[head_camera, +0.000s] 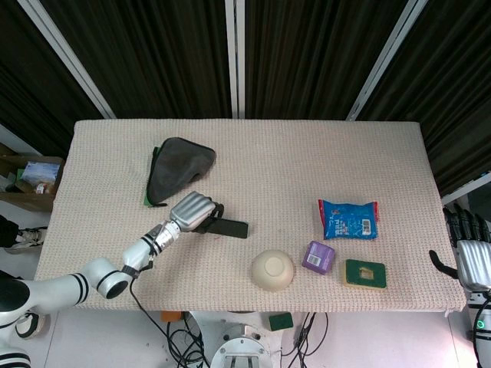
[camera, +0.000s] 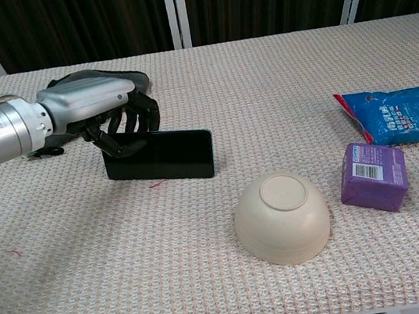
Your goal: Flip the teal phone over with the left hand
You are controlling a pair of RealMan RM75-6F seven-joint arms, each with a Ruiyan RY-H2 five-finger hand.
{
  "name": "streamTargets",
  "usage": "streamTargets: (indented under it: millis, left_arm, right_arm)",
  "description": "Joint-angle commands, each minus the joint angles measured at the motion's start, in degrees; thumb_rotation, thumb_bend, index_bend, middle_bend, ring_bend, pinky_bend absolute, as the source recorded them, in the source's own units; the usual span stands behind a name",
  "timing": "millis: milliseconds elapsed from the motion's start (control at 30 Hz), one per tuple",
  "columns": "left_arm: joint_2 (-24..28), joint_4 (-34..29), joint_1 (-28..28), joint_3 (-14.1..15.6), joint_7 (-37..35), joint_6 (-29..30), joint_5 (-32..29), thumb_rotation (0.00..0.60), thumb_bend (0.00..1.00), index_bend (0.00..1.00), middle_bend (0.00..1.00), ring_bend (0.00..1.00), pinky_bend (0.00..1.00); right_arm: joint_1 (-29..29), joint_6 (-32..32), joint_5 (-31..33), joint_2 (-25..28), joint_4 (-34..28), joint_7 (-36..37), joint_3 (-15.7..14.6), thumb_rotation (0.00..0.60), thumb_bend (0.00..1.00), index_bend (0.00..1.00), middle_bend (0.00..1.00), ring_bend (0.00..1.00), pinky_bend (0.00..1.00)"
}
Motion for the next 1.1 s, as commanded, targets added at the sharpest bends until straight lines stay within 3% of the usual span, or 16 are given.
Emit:
streamTargets:
  millis: [33,100,167,200,433,600,900,1100]
  left_arm:
    - [-0.4,2.5,-2.9,-1.4,2.9,-5.7,-5.1,0.6,0.64,0.29,0.41,0.32,0.48]
    - [-2.3,4.3,-2.0,-2.4,4.5,-2.3,-6.5,0.6,0.56,0.08,0.18,0.19,0.41]
    - [-4.0,5.6,-0.6,-3.2,4.6,3.5,-5.6,0.6,0.52,0.01,0.03,0.12,0.38]
    - [-4.9,6.4,0.4,-3.4,4.5,7.6,-4.3,0.6,0.5,0.0,0.0,0.1,0.37]
    - [-4.2,6.8,6.7,-2.4,7.6,29.1,3.9,0.6,0.29,0.0,0.01,0.06,0.3]
    - [2.2,0.1,16.0,2.5,10.8,39.6,6.1,0.6,0.15,0.01,0.04,0.06,0.28]
    - [11.1,-7.2,32.5,12.2,13.8,46.8,2.5,0.6,0.07,0.05,0.06,0.05,0.22]
    - [14.2,-9.1,37.2,11.4,12.4,47.6,-1.8,0.6,0.06,0.07,0.06,0.05,0.21]
  right_arm:
    - [0.0,0.0,0.1,0.1,0.0,0.1,0.1,0.6,0.3,0.0,0.0,0.0,0.0]
    - [0.0,0.0,0.3,0.1,0.1,0.2,0.2,0.6,0.3,0.0,0.0,0.0,0.0]
    - [0.0,-0.1,0.4,0.1,0.3,0.4,0.2,0.6,0.3,0.0,0.0,0.0,0.0]
    - [0.1,-0.3,0.4,0.0,0.5,0.4,0.2,0.6,0.3,0.0,0.0,0.0,0.0]
    - [0.1,-0.1,0.1,-0.2,0.7,0.6,0.1,0.6,0.3,0.0,0.0,0.0,0.0]
    - [-0.2,0.4,-0.1,-0.6,1.4,1.1,-0.1,0.6,0.3,0.0,0.0,0.0,0.0]
    - [-0.6,1.5,-1.8,-0.7,1.3,0.2,-1.1,0.6,0.3,0.0,0.0,0.0,0.0]
    - [-0.7,2.0,-2.9,-0.8,0.4,-1.2,-1.7,0.6,0.3,0.0,0.0,0.0,0.0]
